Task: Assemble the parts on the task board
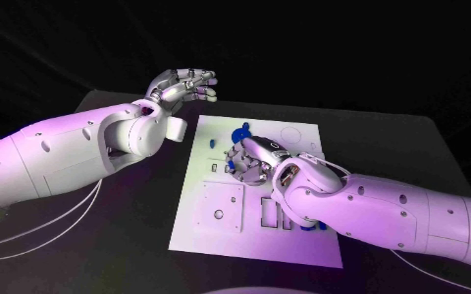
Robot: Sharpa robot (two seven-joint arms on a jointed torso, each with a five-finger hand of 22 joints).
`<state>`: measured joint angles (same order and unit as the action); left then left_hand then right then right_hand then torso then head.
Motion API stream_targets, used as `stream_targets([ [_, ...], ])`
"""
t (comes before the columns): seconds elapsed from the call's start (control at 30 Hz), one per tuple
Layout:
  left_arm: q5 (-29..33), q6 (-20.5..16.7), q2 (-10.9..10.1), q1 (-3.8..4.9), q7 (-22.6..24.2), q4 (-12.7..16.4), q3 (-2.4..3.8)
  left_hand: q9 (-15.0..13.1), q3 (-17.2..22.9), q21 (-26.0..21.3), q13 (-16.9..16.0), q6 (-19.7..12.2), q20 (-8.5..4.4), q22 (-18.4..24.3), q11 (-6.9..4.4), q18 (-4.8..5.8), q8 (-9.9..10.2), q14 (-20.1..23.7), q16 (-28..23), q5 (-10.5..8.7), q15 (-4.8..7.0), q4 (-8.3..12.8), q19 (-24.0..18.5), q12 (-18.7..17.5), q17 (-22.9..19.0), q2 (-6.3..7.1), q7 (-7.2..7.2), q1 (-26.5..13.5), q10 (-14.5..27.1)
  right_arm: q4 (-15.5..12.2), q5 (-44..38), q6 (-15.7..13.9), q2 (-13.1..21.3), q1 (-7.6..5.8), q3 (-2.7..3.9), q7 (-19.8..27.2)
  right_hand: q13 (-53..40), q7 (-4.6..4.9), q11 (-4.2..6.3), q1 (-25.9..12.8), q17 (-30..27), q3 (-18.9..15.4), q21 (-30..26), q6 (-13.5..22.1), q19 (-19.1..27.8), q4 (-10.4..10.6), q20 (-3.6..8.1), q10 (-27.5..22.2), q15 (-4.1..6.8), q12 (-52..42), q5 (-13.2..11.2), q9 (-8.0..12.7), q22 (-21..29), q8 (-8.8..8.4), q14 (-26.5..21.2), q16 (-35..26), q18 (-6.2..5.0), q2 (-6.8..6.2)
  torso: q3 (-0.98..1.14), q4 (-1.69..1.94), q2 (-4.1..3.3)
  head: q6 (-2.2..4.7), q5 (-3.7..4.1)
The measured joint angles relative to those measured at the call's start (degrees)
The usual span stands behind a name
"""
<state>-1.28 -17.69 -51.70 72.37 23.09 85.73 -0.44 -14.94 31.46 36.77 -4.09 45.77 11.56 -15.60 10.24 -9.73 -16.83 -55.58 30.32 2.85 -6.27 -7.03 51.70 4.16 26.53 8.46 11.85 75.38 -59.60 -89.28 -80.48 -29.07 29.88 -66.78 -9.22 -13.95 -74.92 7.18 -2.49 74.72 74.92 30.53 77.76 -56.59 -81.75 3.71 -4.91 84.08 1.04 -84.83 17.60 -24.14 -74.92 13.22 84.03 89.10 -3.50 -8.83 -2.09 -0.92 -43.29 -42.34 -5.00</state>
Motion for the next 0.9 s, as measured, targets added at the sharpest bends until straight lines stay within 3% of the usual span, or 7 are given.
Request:
stream_targets([
  [0.47,0.02,0.14,-0.12,0.0,-0.05,0.05,0.0,-0.05,0.0,0.0,0.0,0.0,0.0,0.0,0.0,0.0,0.0,0.0,0.0,0.0,0.0,0.0,0.0,0.0,-0.01,0.0,0.0,0.0,0.0,0.56,-1.37,0.5,-0.27,0.34,0.01,-0.33,0.01,-0.14,0.0,-0.85,-0.01,0.09,0.0,-0.04,0.0,-0.09,0.0,0.0,0.2,0.0,-0.01,-0.01,0.01,0.77,-0.2,0.0,0.0,-0.85,-0.05,0.07,-0.02,-0.58,-0.25],
  [0.9,0.03,0.2,-0.26,0.0,-0.08,0.11,0.0,-0.11,0.0,0.0,-0.05,0.0,0.0,0.01,0.0,0.0,0.0,0.0,0.0,0.0,0.0,0.0,0.0,0.0,0.08,0.0,0.0,0.0,0.0,1.52,-1.97,1.22,-0.43,0.4,0.0,-0.61,0.01,-0.14,-0.01,-1.36,-0.01,0.08,-0.26,-0.02,0.21,-0.09,0.21,0.0,0.2,0.46,-0.01,-0.78,0.02,0.77,-0.2,0.0,0.0,-1.37,-0.11,0.08,0.03,-0.69,-0.31],
])
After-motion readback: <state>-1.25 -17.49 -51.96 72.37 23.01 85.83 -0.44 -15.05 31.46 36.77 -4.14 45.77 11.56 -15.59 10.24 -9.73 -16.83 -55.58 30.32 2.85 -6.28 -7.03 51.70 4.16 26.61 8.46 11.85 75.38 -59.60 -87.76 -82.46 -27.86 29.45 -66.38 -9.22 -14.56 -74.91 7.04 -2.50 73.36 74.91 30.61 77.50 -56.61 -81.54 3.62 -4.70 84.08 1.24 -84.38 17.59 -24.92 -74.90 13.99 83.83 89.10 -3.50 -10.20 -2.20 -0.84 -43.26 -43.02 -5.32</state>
